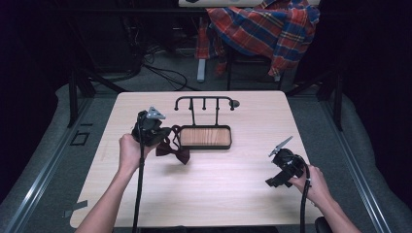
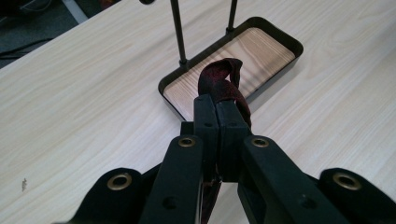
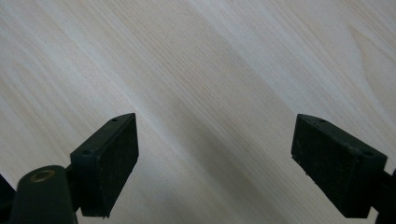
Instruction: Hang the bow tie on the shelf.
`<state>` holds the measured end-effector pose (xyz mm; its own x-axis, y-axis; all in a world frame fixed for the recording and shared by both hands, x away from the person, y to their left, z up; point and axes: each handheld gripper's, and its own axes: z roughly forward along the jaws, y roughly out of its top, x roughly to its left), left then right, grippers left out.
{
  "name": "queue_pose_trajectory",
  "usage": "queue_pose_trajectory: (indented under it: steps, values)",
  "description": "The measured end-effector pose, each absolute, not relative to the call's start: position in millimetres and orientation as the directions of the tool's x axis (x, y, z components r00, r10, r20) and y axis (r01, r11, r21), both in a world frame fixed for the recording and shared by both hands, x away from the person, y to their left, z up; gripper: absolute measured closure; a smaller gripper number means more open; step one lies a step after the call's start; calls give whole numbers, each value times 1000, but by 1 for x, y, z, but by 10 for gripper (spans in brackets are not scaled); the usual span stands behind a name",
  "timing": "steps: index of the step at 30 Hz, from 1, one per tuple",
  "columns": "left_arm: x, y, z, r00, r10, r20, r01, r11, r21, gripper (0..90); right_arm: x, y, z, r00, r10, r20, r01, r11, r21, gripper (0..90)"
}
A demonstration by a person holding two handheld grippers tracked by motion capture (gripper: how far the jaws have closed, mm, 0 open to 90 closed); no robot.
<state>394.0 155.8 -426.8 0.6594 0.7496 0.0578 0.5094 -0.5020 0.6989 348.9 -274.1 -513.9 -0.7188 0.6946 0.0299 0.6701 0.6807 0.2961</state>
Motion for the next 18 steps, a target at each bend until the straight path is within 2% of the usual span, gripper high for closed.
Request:
queue_pose_trajectory:
  steps: [18]
  values:
    - [413,157,-408,644,760,85,497,-500,709,887,349,-274,-514,-717,696,28,671,680,295,146]
